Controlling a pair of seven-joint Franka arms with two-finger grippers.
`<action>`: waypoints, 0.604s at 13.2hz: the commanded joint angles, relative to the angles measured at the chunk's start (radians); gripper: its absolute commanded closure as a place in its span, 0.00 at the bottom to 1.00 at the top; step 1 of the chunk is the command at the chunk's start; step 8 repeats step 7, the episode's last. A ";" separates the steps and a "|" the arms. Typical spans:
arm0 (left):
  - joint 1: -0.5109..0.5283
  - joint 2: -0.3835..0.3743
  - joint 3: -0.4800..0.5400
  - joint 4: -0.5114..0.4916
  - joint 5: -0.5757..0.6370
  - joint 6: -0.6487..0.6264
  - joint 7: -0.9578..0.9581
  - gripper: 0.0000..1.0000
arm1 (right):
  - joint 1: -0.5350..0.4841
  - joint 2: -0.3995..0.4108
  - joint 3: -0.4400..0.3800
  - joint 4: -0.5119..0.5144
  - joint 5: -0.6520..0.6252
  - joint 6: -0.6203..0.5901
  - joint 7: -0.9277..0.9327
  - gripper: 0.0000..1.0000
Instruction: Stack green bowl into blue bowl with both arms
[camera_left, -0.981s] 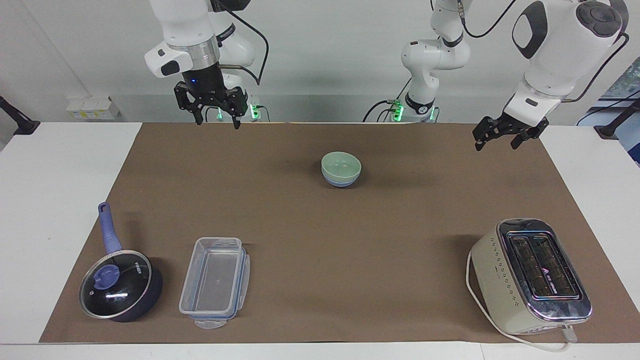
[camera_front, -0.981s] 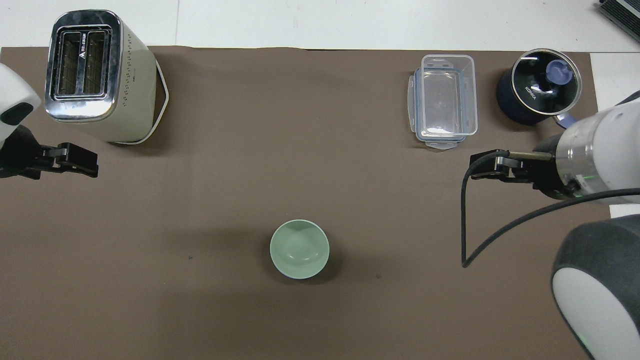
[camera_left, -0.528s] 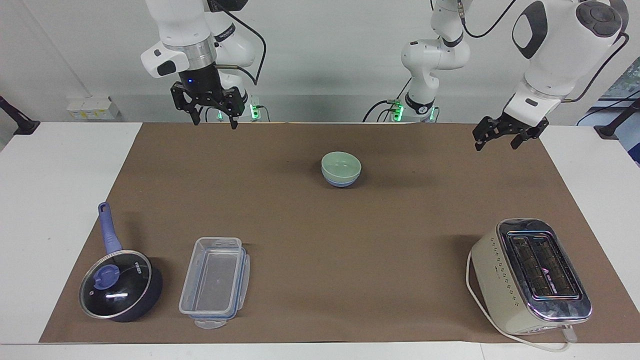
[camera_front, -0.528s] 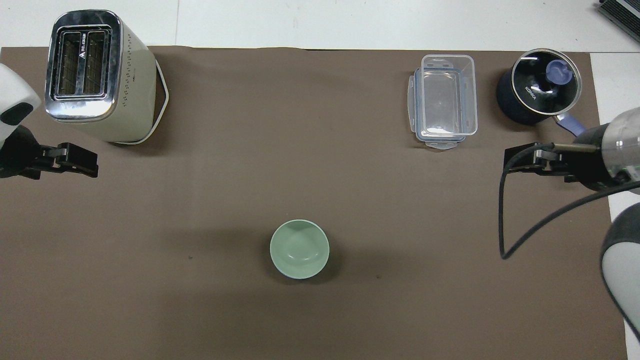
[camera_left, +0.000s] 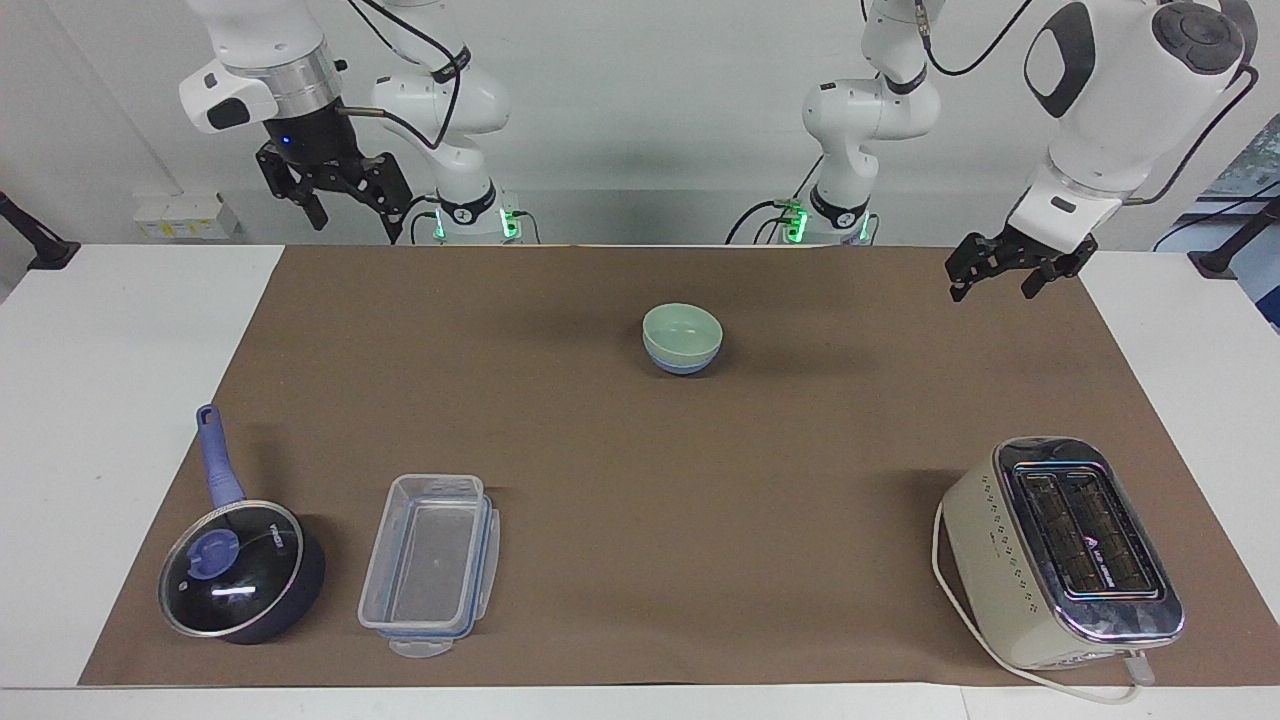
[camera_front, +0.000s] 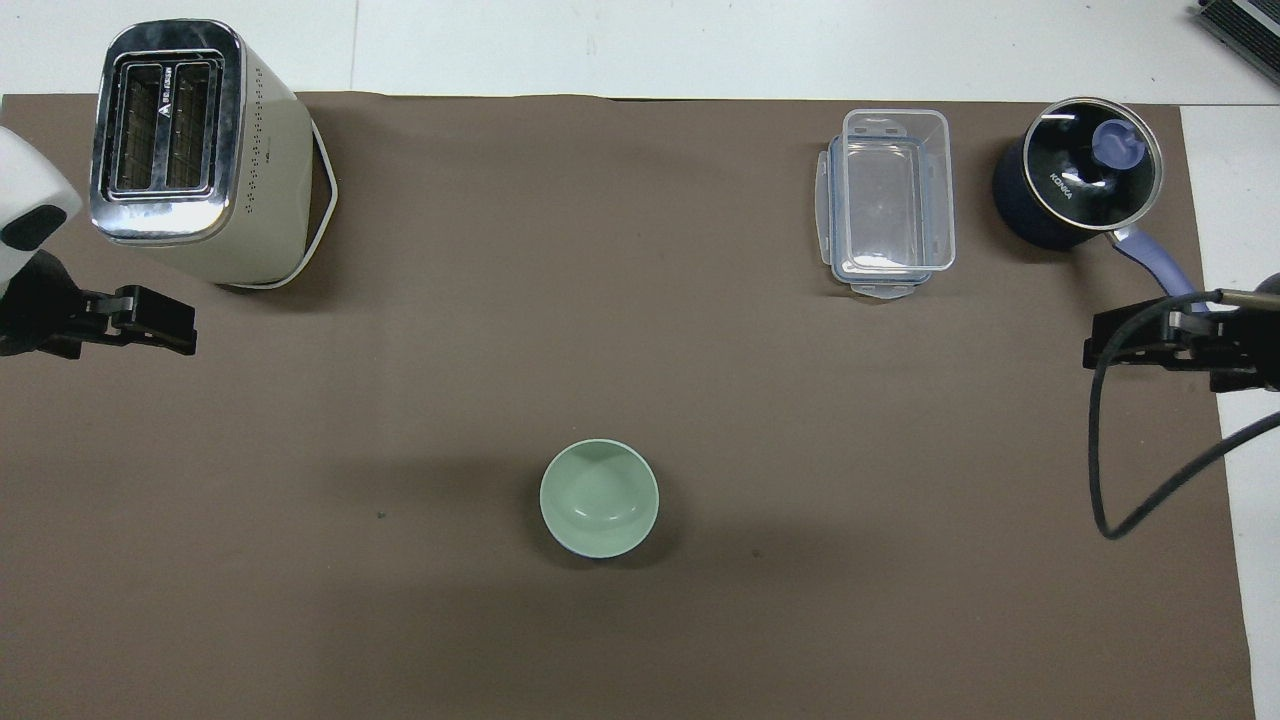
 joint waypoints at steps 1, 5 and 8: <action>0.007 0.003 -0.003 0.007 0.002 0.004 -0.004 0.00 | 0.023 0.024 -0.003 0.048 -0.027 -0.036 -0.030 0.00; 0.007 0.003 -0.003 0.007 0.002 0.005 -0.004 0.00 | 0.014 0.018 -0.005 0.037 -0.010 -0.024 -0.030 0.00; 0.007 0.003 -0.003 0.007 0.002 0.004 -0.004 0.00 | 0.020 0.018 -0.005 0.037 -0.010 -0.021 -0.022 0.00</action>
